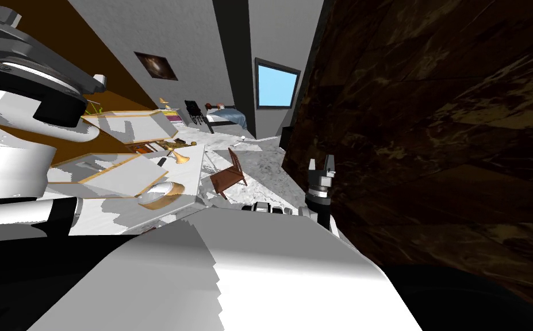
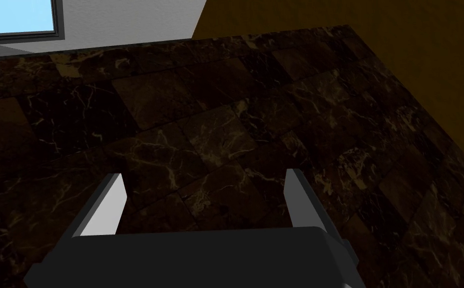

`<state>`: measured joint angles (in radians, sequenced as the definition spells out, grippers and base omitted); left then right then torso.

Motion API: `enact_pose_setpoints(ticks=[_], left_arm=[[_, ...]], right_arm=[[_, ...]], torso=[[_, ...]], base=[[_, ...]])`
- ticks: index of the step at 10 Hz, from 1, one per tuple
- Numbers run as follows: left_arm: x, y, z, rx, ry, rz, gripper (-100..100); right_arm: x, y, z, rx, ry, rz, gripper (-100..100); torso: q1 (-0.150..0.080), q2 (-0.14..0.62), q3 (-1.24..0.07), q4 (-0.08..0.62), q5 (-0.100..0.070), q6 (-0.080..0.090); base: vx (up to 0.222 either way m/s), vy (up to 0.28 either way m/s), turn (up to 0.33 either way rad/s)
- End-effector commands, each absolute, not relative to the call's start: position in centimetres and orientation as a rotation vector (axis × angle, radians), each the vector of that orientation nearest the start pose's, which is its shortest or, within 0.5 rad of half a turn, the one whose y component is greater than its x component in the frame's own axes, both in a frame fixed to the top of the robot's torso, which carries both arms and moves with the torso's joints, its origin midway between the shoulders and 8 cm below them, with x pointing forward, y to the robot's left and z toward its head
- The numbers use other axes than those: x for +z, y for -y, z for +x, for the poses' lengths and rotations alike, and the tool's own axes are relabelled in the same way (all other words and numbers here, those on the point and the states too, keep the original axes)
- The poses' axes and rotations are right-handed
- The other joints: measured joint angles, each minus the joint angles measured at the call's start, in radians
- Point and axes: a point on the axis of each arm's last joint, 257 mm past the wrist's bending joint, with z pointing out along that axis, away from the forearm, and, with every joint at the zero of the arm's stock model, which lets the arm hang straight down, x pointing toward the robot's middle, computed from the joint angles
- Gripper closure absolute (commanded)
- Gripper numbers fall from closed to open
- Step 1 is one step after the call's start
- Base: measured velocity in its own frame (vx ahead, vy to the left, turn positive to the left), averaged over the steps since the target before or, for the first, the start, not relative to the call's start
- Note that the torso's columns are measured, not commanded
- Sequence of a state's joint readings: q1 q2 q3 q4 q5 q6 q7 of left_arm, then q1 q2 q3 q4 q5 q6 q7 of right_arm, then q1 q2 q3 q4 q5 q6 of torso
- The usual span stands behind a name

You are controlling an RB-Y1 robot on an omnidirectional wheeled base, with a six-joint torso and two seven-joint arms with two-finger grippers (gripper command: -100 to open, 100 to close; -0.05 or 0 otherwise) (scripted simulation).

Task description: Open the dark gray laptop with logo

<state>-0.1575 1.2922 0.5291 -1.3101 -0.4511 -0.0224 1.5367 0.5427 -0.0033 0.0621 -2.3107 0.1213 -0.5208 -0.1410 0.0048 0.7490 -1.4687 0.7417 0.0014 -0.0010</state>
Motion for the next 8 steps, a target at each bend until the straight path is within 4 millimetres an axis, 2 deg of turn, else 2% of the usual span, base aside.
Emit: enact_pose_setpoints(ticks=[1,2,4,5,6,8], left_arm=[[29.06,-68.03,44.52,-1.1,-0.604,-0.841,-100],[28.99,-67.89,44.62,-1.073,-0.623,-0.828,-100],[28.9,-67.91,44.67,-1.039,-0.638,-0.817,-100],[29.83,-68.39,43.8,-1.071,-0.6,-0.796,-100],[29.71,-67.98,44.04,-1.053,-0.627,-0.78,-100],[29.44,-67.66,44.34,-1.003,-0.667,-0.758,-100]], right_arm=[[2.65,24.67,33.62,1.409,-0.648,0.633,0],[2.65,24.67,33.62,1.409,-0.647,0.633,0],[2.67,24.66,33.62,1.409,-0.647,0.632,0],[2.67,24.66,33.62,1.409,-0.647,0.632,0],[2.65,24.67,33.62,1.409,-0.648,0.633,0],[2.67,24.66,33.62,1.41,-0.647,0.632,0]], torso=[[-0.004,-0.013,-0.007,-0.003,-0.001,-0.002],[-0.01,-0.021,-0.013,-0.007,-0.003,0.002],[-0.001,-0.007,-0.005,-0.003,0.0,0.001],[0.002,-0.003,-0.002,-0.001,0.001,0.0],[-0.004,-0.014,-0.008,-0.003,-0.001,-0.002],[-0.009,-0.013,-0.009,-0.005,-0.003,0.003]], base=[[0.293,-0.161,0.27],[0.18,-0.115,0.018],[0.043,-0.003,-0.038],[0.223,-0.05,0.394],[0.293,-0.117,0.256],[0.11,-0.079,-0.053]])
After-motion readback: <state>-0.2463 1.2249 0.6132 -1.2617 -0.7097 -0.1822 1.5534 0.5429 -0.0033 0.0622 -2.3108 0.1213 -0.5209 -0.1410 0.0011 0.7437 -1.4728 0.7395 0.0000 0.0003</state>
